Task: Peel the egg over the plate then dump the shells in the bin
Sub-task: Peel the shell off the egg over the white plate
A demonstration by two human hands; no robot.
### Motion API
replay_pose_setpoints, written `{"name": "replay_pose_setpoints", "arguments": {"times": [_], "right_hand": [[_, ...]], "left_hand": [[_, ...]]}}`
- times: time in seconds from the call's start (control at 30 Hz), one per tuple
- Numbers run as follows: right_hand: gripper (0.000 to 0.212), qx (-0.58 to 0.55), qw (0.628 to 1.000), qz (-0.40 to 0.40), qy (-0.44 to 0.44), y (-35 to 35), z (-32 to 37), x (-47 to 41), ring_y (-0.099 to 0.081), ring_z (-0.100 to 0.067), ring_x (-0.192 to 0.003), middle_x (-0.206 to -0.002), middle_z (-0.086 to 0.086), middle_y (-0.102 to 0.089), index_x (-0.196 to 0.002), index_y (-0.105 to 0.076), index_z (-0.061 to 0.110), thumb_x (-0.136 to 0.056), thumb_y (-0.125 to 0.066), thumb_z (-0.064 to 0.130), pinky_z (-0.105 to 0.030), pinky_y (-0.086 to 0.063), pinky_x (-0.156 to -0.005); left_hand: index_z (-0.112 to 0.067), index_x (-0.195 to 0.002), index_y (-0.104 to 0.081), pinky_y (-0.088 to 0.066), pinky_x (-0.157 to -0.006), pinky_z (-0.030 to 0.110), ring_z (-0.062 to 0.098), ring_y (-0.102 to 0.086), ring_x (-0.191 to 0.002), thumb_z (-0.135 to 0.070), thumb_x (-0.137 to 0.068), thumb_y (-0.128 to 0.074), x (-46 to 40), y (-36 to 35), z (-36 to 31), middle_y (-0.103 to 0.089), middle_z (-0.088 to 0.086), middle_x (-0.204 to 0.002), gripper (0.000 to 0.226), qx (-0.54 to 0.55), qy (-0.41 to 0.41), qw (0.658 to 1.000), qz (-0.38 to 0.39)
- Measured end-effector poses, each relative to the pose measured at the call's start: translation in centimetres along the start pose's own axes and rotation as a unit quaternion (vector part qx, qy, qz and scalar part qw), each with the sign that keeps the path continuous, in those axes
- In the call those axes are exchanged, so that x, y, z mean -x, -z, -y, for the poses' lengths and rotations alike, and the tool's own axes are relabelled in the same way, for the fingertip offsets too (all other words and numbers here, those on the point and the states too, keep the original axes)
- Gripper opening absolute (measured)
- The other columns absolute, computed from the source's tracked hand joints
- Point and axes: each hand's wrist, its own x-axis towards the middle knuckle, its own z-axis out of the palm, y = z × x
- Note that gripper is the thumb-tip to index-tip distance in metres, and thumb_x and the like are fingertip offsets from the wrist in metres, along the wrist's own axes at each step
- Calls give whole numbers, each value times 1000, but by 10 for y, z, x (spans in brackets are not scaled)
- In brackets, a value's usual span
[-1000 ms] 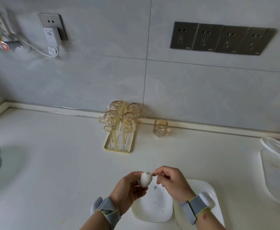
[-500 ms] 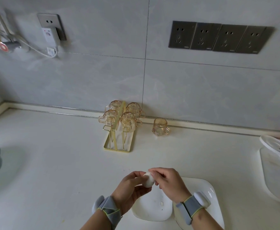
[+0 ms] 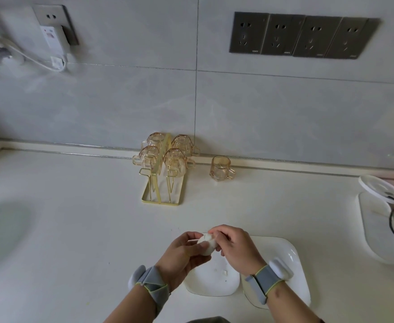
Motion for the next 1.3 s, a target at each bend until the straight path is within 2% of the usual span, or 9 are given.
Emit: {"name": "replay_pose_setpoints", "arguments": {"times": [0.13, 0.37, 0.5, 0.63, 0.77, 0.93, 1.03, 1.17, 1.3], "right_hand": [[26, 10, 1000, -4, -2, -3, -1, 3, -59, 0, -55, -60, 9, -64, -96, -74, 20, -98, -48, 16, -12, -46, -56], [26, -9, 999, -4, -31, -2, -1, 6, -58, -3, -56, -70, -6, -70, -94, -71, 17, -99, -46, 14, -14, -47, -53], [25, -31, 998, -14, -46, 0, 1, 5, -58, -8, -56, -73, -12, -70, -93, -71, 17, -98, -48, 13, -20, -50, -54], [22, -46, 997, -22, -53, 1, 1, 5, -57, -6, -54, -72, -12, -70, -89, -71, 17, -96, -51, 10, -22, -50, -53], [23, -51, 996, -28, -65, 1, 0, 4, -58, -5, -51, -69, -11, -70, -86, -71, 18, -94, -51, 8, -21, -52, -51], [23, -46, 996, -29, -72, 3, 1, 3, -59, -5, -50, -64, -4, -69, -87, -71, 18, -92, -52, 7, -20, -53, -50], [20, -41, 995, -32, -81, 3, -1, 3, -60, -6, -51, -65, -5, -70, -91, -69, 19, -91, -52, 8, -20, -54, -51], [18, -40, 994, -35, -94, 7, -4, 2, -60, -6, -49, -66, -8, -72, -95, -66, 20, -89, -54, 10, -20, -53, -50], [8, -20, 996, 0, -87, 9, -5, 3, -56, -5, -44, -56, -4, -70, -89, -67, 23, -88, -60, 22, -16, -45, -46]], "left_hand": [[0, -115, -65, -57, -82, 35, 32, -68, -96, -2, -88, -65, 1, 2, 1, -70, 26, -113, 27, -15, 7, 1000, 9], [3, -114, -67, -57, -79, 34, 31, -66, -94, -1, -91, -60, -1, 0, 4, -69, 23, -110, 25, -24, 21, 999, -3], [2, -109, -71, -58, -81, 38, 34, -67, -93, 0, -89, -61, -2, 0, 2, -72, 21, -103, 22, -16, 28, 999, -8], [2, -102, -75, -59, -86, 42, 36, -64, -88, -1, -89, -59, -2, 0, 1, -72, 20, -96, 20, -4, 36, 999, -20], [-1, -93, -78, -58, -81, 40, 34, -64, -83, -1, -89, -57, 0, 0, 0, -77, 15, -85, 21, -3, 45, 999, -22], [-5, -89, -80, -57, -82, 39, 32, -61, -83, -4, -91, -57, 1, -3, -4, -78, 11, -79, 23, -6, 47, 999, -22], [-1, -91, -79, -58, -78, 38, 33, -61, -83, -5, -92, -58, 1, -3, -3, -75, 16, -84, 21, 14, 47, 998, -34], [7, -107, -68, -58, -70, 38, 35, -59, -82, -8, -94, -55, -2, 0, -2, -62, 23, -100, 23, 71, 51, 994, -62], [9, -110, -64, -55, -62, 36, 32, -57, -72, -11, -94, -55, -4, -1, -4, -57, 21, -100, 28, 79, 59, 992, -75]]}}
